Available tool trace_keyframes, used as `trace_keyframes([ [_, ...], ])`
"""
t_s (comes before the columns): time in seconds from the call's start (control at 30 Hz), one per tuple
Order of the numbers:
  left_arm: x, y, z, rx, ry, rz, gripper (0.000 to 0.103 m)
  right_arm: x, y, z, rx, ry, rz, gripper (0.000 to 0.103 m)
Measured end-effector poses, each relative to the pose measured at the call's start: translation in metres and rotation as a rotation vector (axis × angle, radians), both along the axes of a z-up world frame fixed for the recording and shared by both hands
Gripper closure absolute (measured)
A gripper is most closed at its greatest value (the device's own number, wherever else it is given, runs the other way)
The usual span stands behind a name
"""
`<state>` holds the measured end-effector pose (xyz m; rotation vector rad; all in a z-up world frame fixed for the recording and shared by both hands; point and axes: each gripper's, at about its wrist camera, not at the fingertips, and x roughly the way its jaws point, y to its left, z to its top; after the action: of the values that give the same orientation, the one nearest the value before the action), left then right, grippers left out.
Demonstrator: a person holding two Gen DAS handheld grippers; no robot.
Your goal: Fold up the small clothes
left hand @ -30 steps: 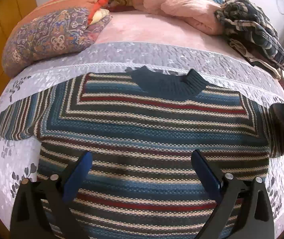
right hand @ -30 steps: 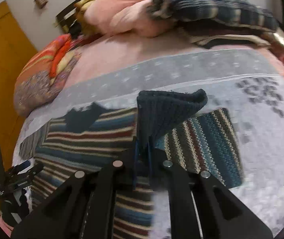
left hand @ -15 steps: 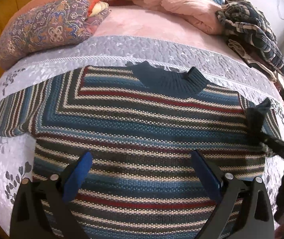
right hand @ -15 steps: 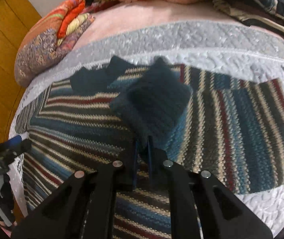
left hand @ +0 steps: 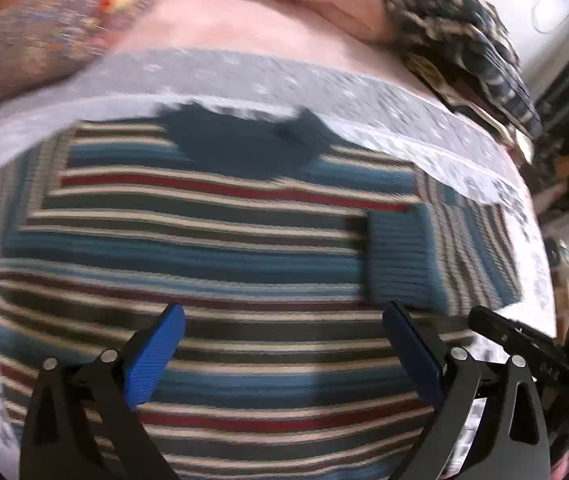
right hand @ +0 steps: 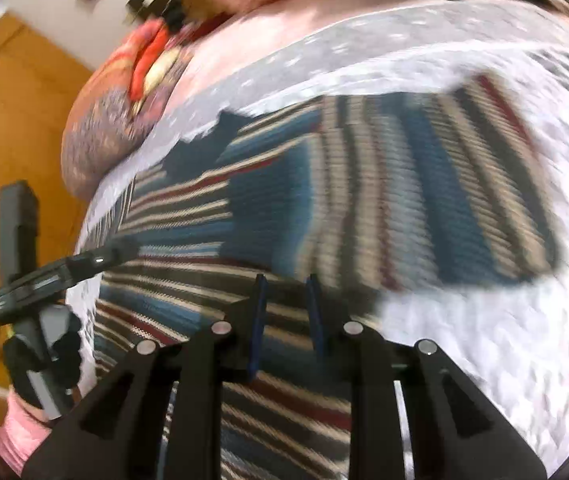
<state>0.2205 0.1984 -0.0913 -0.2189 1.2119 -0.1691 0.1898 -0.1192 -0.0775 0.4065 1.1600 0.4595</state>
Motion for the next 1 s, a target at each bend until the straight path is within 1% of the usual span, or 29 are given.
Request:
trace_keyframes([
  [0.07, 0.009, -0.015, -0.011, -0.041, 0.044, -0.016, 0.009, -0.009, -0.022, 0.001, -0.003, -0.003, -0.034, 0.082],
  [0.1, 0.017, -0.025, -0.021, -0.079, 0.083, -0.025, 0.010, -0.012, -0.029, 0.001, -0.005, -0.004, -0.044, 0.082],
  [0.2, 0.033, -0.043, -0.043, -0.150, 0.172, -0.022, 0.016, -0.027, -0.051, 0.001, -0.008, -0.007, -0.077, 0.082],
  [0.23, 0.036, -0.046, -0.050, -0.163, 0.192, -0.019, 0.019, -0.033, -0.058, 0.002, -0.006, -0.010, -0.087, 0.082],
  [0.27, 0.039, -0.050, -0.056, -0.174, 0.214, -0.013, 0.025, -0.035, -0.060, 0.001, -0.005, -0.012, -0.093, 0.082],
  [0.3, 0.040, -0.056, -0.059, -0.161, 0.216, -0.006, 0.027, -0.039, -0.066, 0.000, -0.003, -0.014, -0.102, 0.082],
  [0.33, 0.040, -0.059, -0.059, -0.142, 0.209, -0.007, 0.033, -0.041, -0.069, 0.000, -0.002, -0.015, -0.108, 0.082],
  [0.37, 0.039, -0.064, -0.056, -0.123, 0.194, -0.014, 0.047, -0.043, -0.072, -0.002, -0.004, -0.015, -0.116, 0.082],
  [0.43, 0.036, -0.073, -0.049, -0.112, 0.184, -0.023, 0.063, -0.045, -0.077, -0.006, -0.008, -0.011, -0.125, 0.082],
  [0.47, 0.035, -0.075, -0.047, -0.119, 0.180, -0.025, 0.074, -0.044, -0.077, -0.008, -0.012, -0.009, -0.129, 0.082],
  [0.53, 0.034, -0.081, -0.042, -0.122, 0.165, -0.036, 0.082, -0.044, -0.077, -0.010, -0.017, -0.003, -0.138, 0.082],
  [0.63, 0.031, -0.080, -0.028, -0.131, 0.111, -0.029, 0.087, -0.044, -0.076, -0.010, -0.013, -0.005, -0.143, 0.082],
  [0.73, 0.026, -0.065, -0.006, -0.168, 0.048, -0.014, 0.087, -0.042, -0.075, -0.007, -0.013, -0.011, -0.152, 0.082],
  [0.87, 0.021, -0.028, 0.027, -0.149, -0.044, 0.015, 0.088, -0.035, -0.077, 0.001, 0.007, -0.013, -0.164, 0.082],
  [1.0, 0.021, 0.011, 0.042, -0.113, -0.079, 0.053, 0.088, -0.022, -0.064, 0.007, 0.016, -0.014, -0.145, 0.082],
])
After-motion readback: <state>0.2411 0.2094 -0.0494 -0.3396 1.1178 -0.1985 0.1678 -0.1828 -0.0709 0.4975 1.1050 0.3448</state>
